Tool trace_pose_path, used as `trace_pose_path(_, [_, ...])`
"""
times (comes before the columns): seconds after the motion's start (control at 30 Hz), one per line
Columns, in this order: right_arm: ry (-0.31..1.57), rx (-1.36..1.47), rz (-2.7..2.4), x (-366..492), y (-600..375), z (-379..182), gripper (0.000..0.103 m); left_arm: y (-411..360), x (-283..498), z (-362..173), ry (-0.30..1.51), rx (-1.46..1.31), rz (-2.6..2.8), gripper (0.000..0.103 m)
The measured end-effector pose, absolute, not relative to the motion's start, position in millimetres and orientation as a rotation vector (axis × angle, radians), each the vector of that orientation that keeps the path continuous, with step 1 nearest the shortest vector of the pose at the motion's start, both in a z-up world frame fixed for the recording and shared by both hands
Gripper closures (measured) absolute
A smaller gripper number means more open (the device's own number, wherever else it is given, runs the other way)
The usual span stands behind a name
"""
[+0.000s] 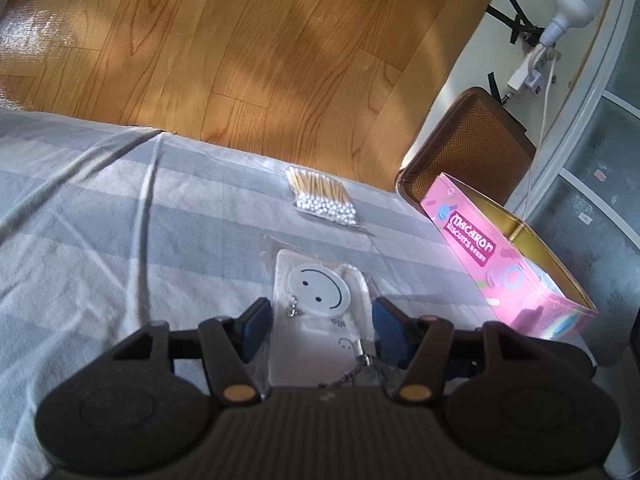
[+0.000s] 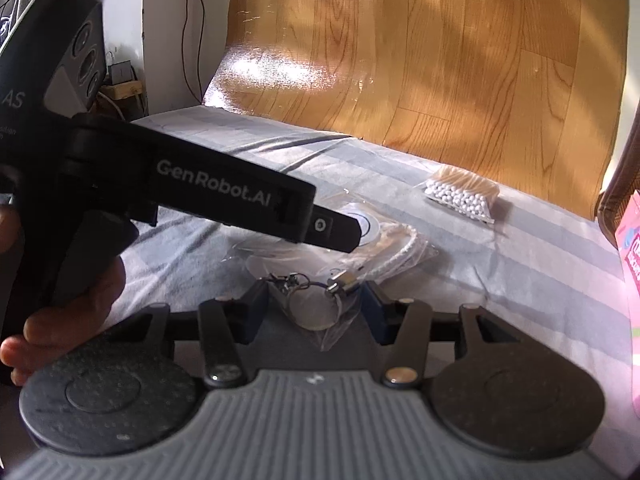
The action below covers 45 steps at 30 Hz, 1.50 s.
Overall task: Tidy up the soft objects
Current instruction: 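Lift the keychain bag with the left gripper and carry it over the pink tin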
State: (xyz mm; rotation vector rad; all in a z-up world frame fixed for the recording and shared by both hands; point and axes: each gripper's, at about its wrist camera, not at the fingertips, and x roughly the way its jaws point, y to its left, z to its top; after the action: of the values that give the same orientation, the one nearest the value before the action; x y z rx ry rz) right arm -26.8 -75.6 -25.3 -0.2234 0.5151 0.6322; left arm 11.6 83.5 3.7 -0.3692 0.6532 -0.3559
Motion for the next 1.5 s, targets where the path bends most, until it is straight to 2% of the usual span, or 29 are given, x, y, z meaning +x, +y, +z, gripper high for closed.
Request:
trace_pose_path(0.23, [0.517, -0.224, 0.623, -28, -76, -26, 0.047, 81, 12, 2, 0.670, -0.365, -0.351, 0.044])
trace_pose_path(0.4, [0.549, -0.179, 0.597, -22, -80, -26, 0.034, 83, 13, 2, 0.671, -0.363, -0.333, 0.033])
trace_pose_path(0.47, [0.563, -0.161, 0.605, -19, -81, -27, 0.035, 81, 13, 2, 0.672, -0.353, -0.335, 0.036])
trace_pose_path(0.5, [0.562, -0.164, 0.609, -20, -80, -27, 0.037, 80, 13, 2, 0.674, -0.345, -0.343, 0.045])
trace_pose_path(0.57, [0.542, -0.191, 0.626, -24, -77, -27, 0.045, 76, 12, 3, 0.667, -0.320, -0.341, 0.047])
trace_pose_path(1.17, [0.404, -0.239, 0.576, -44, -79, -20, 0.052, 83, 0, 19, 0.545, -0.388, -0.388, 0.049])
trace_pose_path(1.5, [0.279, -0.188, 0.511, -52, -116, 5, 0.052, 43, 4, 68, 0.476, -0.329, -0.436, 0.049])
